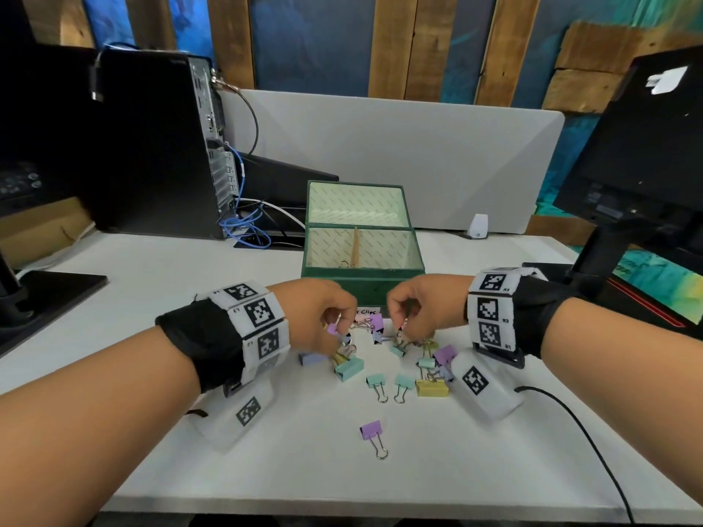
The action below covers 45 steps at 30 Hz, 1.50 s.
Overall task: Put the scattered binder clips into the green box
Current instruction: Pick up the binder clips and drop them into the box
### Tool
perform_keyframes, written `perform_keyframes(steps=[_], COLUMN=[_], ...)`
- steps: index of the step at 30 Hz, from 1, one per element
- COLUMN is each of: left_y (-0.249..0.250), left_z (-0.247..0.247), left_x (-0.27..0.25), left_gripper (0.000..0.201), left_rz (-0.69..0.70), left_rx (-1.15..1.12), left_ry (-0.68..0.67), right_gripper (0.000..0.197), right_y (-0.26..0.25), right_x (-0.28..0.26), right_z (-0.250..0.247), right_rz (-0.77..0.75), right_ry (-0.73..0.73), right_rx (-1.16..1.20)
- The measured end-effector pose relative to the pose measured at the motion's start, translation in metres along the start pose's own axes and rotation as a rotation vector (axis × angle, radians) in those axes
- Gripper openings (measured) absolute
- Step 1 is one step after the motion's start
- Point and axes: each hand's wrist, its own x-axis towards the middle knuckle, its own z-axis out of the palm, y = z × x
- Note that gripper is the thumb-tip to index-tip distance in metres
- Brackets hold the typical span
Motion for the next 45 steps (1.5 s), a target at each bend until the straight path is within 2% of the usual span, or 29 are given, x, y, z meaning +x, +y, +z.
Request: perform_keyframes(steps=[4, 10, 14, 17, 21, 27, 30, 33, 36, 38, 41, 45], left_y=[0.002, 0.001, -0.002, -0.002, 0.000, -0.001, 0.001, 0.003, 0.001, 0.005, 0.011, 0.017], left_z=[-0.022, -0.044, -0.052, -0.054, -0.052, -0.043, -0.039, -0.034, -0.029, -0.029, -0.029, -0.014], left_x=[0.007, 0.023, 0.040, 0.055, 0.070, 0.096, 0.108, 0.112, 0.105, 0.090, 0.061, 0.030], left_gripper=[0.015, 0.019, 0.023, 0.028, 0.026, 0.021, 0.016, 0.007, 0.021, 0.022, 0.021, 0.018], left_rz=[-0.039, -0.120, -0.193, -0.239, -0.290, -0.356, -0.352, -0.334, -0.345, -0.307, -0.253, -0.202], left_rx=[-0.134, -0.442, -0.709, -0.955, -1.080, -1.075, -1.046, -1.027, -0.963, -0.844, -0.603, -0.297], left_ry=[0.077, 0.188, 0.277, 0.321, 0.354, 0.394, 0.427, 0.377, 0.354, 0.348, 0.225, -0.117], right_gripper=[0.014, 0.020, 0.022, 0.020, 0.018, 0.010, 0.011, 0.010, 0.012, 0.012, 0.019, 0.029], right_y=[0.004, 0.013, 0.007, 0.004, 0.008, 0.021, 0.021, 0.021, 0.021, 0.021, 0.020, 0.014], right_x=[-0.003, 0.009, 0.026, 0.042, 0.047, 0.006, -0.014, -0.027, -0.033, -0.035, -0.034, -0.028], right_z=[-0.023, -0.061, -0.073, -0.067, -0.053, -0.044, -0.035, -0.023, -0.013, -0.007, 0.003, 0.012], right_rz=[-0.013, -0.075, -0.104, -0.059, 0.014, 0.014, 0.008, 0.020, 0.043, 0.061, 0.076, 0.092], right_ry=[0.130, 0.411, 0.596, 0.647, 0.625, 0.608, 0.539, 0.461, 0.360, 0.279, 0.149, 0.040], right_rx=[0.213, 0.426, 0.485, 0.461, 0.312, 0.237, 0.188, 0.127, 0.064, 0.034, -0.051, -0.150])
